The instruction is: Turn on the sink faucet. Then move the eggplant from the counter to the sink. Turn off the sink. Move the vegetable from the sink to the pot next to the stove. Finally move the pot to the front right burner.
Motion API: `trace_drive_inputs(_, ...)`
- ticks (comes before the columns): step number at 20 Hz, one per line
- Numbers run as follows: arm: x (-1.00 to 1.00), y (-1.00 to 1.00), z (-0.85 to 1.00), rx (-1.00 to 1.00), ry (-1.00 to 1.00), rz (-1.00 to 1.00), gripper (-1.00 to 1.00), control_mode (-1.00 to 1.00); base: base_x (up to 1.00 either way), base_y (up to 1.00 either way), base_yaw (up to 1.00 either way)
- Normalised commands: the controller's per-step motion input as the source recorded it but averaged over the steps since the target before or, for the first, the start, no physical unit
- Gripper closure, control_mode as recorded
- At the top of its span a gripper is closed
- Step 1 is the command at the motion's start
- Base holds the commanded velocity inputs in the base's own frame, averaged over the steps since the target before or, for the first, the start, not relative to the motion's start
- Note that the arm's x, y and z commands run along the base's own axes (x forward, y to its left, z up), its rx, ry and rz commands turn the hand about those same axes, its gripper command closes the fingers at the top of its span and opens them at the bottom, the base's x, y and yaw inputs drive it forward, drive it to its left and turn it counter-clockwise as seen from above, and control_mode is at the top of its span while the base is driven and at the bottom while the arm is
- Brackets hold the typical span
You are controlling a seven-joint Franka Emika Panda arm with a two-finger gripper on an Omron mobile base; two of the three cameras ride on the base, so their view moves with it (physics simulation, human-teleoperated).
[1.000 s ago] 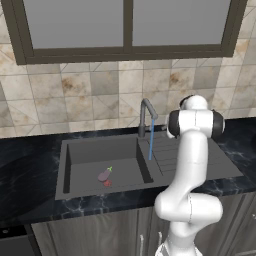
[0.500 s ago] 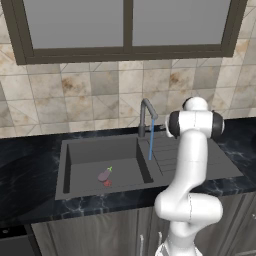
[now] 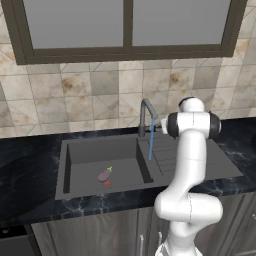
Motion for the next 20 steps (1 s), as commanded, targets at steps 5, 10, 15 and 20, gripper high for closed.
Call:
trace_drive_inputs(5, 0.21, 0.00, 0.00, 0.00, 0.00, 0.00, -1.00, -1.00, 0.00, 0.00, 0.00)
trace_drive_inputs(10, 0.08, 0.00, 0.00, 0.00, 0.00, 0.00, -1.00, -1.00, 0.00, 0.00, 0.00)
trace_drive_inputs(15, 0.00, 0.00, 0.00, 0.01, -0.01, 0.02, -1.00, -1.00, 0.00, 0.00, 0.00)
trace_drive_inputs(20, 0.00, 0.01, 0.01, 0.00, 0.00, 0.01, -1.00, -1.00, 0.00, 0.00, 0.00)
